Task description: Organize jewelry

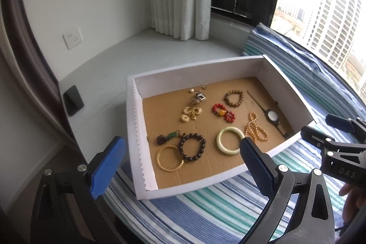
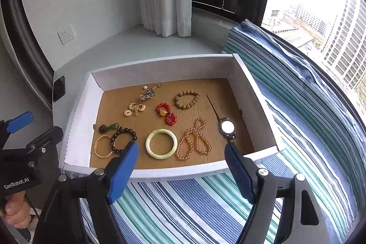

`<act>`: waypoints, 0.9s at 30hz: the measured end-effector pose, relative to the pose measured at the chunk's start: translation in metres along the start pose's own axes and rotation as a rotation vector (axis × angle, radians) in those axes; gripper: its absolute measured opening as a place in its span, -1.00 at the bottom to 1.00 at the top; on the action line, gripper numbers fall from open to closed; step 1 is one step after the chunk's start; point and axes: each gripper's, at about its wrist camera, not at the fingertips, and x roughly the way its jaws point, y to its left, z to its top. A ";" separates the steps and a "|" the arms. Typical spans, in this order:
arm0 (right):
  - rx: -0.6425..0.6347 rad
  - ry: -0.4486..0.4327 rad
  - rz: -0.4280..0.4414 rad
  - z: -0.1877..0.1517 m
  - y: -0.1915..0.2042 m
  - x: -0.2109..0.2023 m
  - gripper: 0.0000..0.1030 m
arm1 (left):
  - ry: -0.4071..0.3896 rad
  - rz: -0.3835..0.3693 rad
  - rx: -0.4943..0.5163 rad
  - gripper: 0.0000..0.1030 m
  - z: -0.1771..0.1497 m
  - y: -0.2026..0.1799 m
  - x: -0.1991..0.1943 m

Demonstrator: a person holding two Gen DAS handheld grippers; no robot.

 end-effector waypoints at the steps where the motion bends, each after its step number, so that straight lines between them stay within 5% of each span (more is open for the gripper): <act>1: 0.000 -0.002 0.001 -0.001 0.002 -0.003 0.54 | -0.006 0.012 -0.003 0.95 0.000 0.000 -0.005; 11: -0.019 -0.024 -0.018 -0.003 0.021 -0.029 0.54 | 0.054 0.015 -0.034 0.95 -0.004 0.006 -0.021; 27: -0.008 -0.015 -0.026 0.002 0.021 -0.035 0.54 | 0.015 0.043 -0.039 0.99 -0.002 0.002 -0.036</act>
